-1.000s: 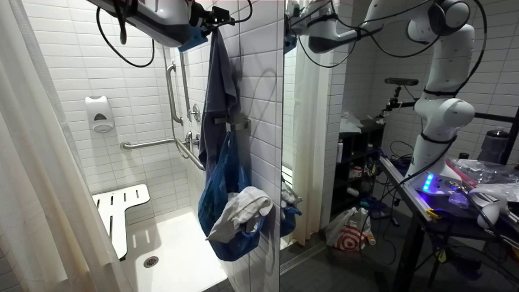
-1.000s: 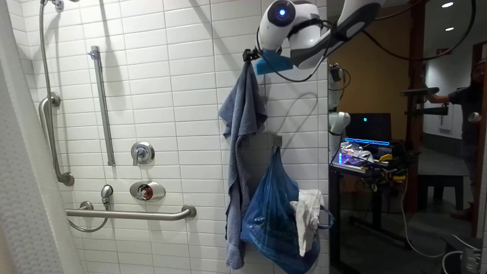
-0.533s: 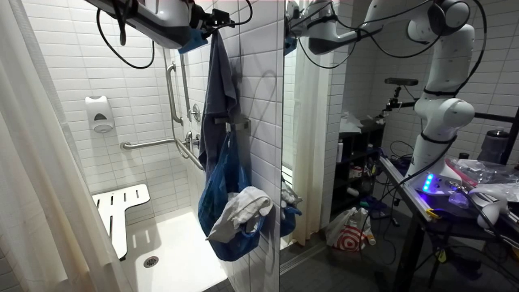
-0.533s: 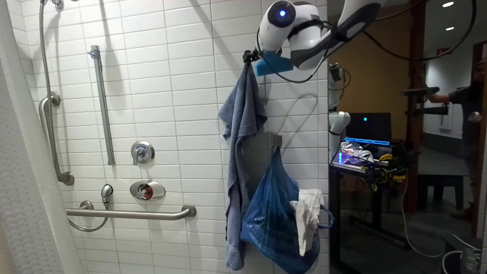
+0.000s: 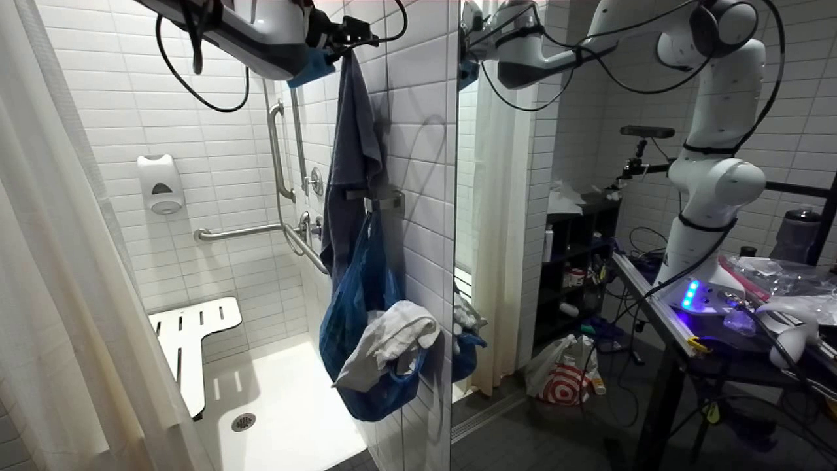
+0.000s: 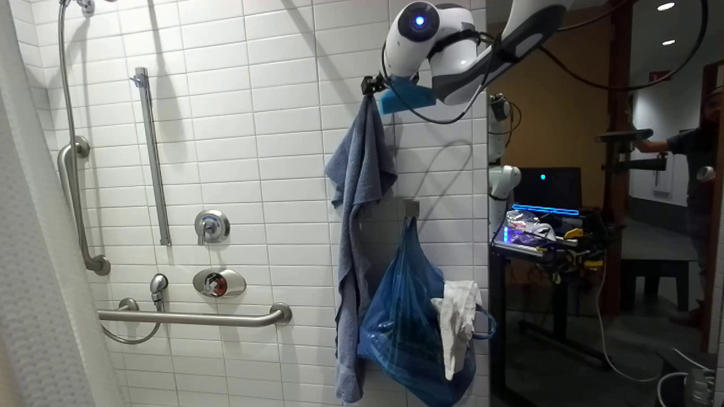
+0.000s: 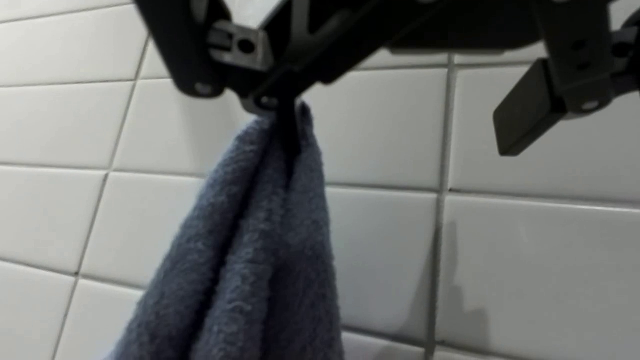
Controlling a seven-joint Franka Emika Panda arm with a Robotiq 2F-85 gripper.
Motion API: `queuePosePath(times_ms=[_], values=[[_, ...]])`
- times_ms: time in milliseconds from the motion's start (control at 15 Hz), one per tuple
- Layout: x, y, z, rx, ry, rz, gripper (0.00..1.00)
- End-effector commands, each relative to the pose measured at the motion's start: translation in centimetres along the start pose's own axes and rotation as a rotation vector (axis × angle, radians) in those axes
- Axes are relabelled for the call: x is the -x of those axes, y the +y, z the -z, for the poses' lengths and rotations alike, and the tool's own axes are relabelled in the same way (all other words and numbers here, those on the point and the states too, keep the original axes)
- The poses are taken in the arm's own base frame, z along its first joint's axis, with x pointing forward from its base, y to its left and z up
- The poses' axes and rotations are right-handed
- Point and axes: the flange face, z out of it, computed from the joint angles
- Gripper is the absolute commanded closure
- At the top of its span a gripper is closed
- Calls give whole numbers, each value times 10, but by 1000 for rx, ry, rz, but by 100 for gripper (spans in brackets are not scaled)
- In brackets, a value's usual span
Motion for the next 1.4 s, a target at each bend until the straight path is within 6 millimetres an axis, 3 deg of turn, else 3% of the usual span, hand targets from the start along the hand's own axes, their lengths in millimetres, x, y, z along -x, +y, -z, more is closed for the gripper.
queuePosePath(times_ms=[0,1133,1200,1333], values=[[1,0,-1,5,-5,-3,1],[11,-3,-6,1,-20,1,0],[11,-3,-6,-2,-27,-4,25],[14,-4,-7,-8,-33,-8,32]])
